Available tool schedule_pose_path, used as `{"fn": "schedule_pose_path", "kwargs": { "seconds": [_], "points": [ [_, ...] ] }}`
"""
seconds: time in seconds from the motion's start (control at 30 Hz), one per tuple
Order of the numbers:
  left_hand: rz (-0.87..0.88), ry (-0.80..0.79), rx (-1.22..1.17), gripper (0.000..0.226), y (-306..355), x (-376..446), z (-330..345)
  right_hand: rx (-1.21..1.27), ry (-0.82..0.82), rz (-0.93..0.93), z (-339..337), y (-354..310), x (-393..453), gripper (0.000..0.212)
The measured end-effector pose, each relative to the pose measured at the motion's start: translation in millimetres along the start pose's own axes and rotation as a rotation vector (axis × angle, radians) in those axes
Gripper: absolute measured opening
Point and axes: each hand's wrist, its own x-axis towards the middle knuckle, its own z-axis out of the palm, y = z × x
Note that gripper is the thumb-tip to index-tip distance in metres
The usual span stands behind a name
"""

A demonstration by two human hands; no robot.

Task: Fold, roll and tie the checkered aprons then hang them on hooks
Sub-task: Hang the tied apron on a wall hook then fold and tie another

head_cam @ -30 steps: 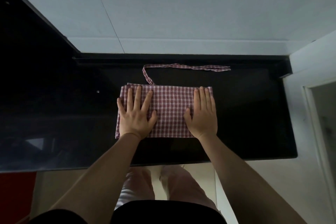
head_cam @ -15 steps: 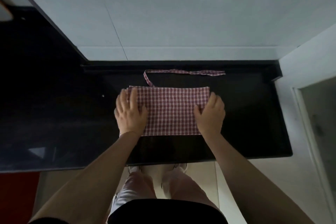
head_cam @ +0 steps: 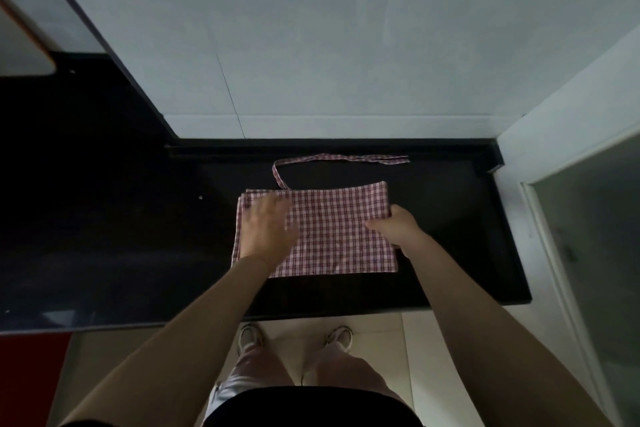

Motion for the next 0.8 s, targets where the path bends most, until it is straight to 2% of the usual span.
{"fn": "schedule_pose_path", "kwargs": {
  "seconds": [0.07,0.13,0.3,0.47,0.57,0.63,0.7,0.73,0.8],
  "points": [
    [0.211,-0.273,0.126,0.078,18,1,17,-0.009,0.029,-0.049,-4,1,-3,0.042],
    [0.234,-0.412,0.215,0.099,24,7,33,-0.041,0.062,-0.09,-11,4,-6,0.042],
    [0.213,-0.397,0.313,0.122,34,15,49,-0.062,0.115,-0.158,-22,-1,-16,0.045],
    [0.164,-0.414,0.284,0.131,65,20,61,-0.066,0.019,-0.255,-10,-19,-33,0.042],
    [0.206,-0.421,0.101,0.123,66,28,54,-0.101,0.01,-0.262,3,-27,-40,0.043],
    [0.18,-0.307,-0.046,0.104,54,25,42,-0.121,0.057,-0.256,6,-31,-40,0.044],
    [0.036,-0.045,-0.021,0.075,32,13,29,-0.156,0.102,-0.268,12,-35,-41,0.044],
    [-0.084,0.038,-0.013,0.061,20,6,26,-0.171,0.116,-0.277,16,-36,-42,0.044],
    [-0.32,-0.037,-0.136,0.048,1,-7,22,-0.209,0.125,-0.307,31,-38,-45,0.051]
  ]
}}
